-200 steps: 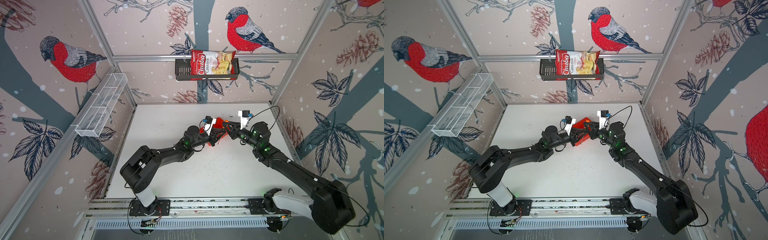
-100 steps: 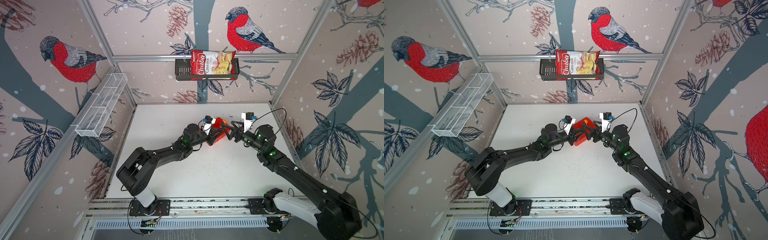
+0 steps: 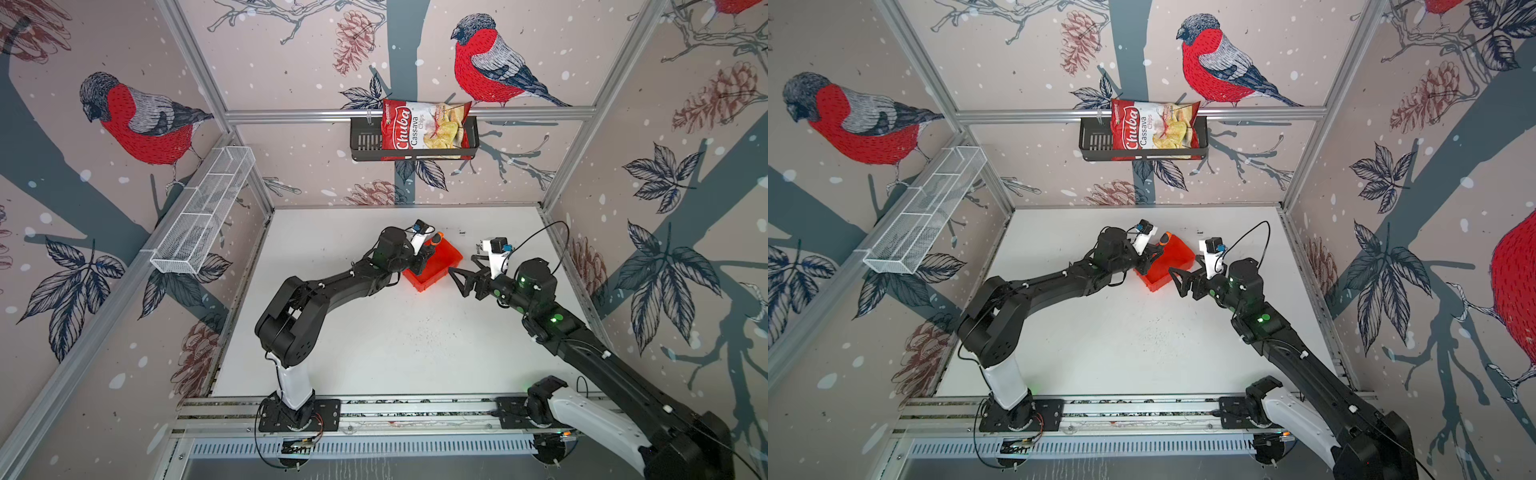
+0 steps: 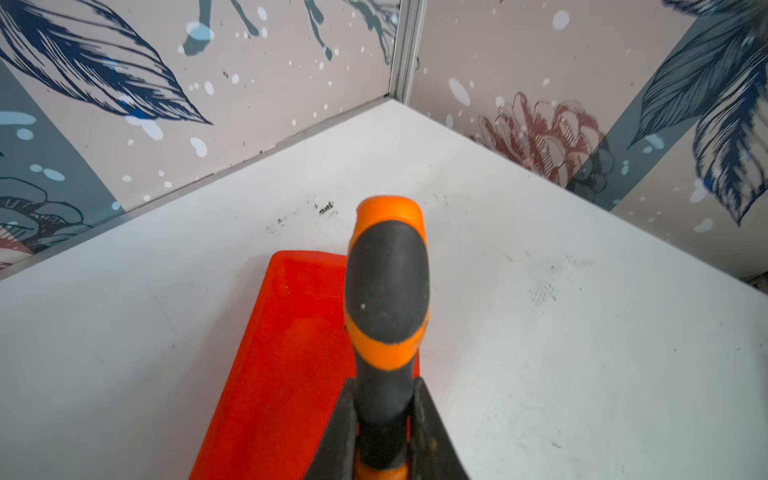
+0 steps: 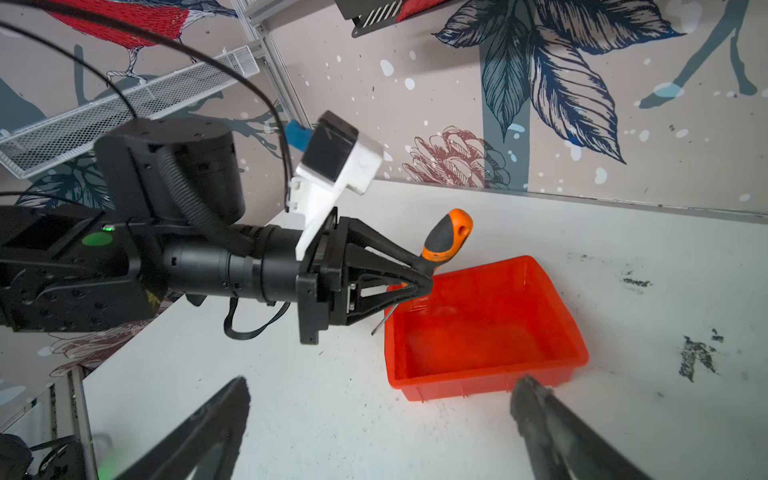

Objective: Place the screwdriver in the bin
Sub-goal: 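Move the screwdriver over the red bin with the left gripper while the right gripper withdraws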

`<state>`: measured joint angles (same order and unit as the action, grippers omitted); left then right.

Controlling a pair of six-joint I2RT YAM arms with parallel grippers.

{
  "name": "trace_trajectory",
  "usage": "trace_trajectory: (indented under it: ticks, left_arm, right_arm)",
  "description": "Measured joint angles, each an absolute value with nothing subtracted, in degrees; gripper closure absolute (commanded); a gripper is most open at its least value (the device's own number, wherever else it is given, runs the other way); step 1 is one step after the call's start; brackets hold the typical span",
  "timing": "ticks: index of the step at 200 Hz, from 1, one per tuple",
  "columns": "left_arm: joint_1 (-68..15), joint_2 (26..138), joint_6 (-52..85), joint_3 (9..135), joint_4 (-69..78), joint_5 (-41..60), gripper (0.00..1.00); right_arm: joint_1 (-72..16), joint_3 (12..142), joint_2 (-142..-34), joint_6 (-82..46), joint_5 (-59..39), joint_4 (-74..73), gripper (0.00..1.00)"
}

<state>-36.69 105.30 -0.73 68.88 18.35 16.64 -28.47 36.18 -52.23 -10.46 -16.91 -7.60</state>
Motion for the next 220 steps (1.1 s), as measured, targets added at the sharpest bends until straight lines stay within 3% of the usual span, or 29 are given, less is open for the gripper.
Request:
trace_trajectory:
  ticks: [131,220]
  left_arm:
    - [-36.9,124.0,-4.9,89.3,4.1,11.4,1.00]
    - [-39.4,130.2,-6.9,93.5,-0.7,6.0,1.00]
  right_arm:
    - [-28.6,36.4,-49.8,-6.3,-15.2,1.9,0.00]
    - [-28.8,36.4,-49.1,-5.8,-9.9,5.6,0.01]
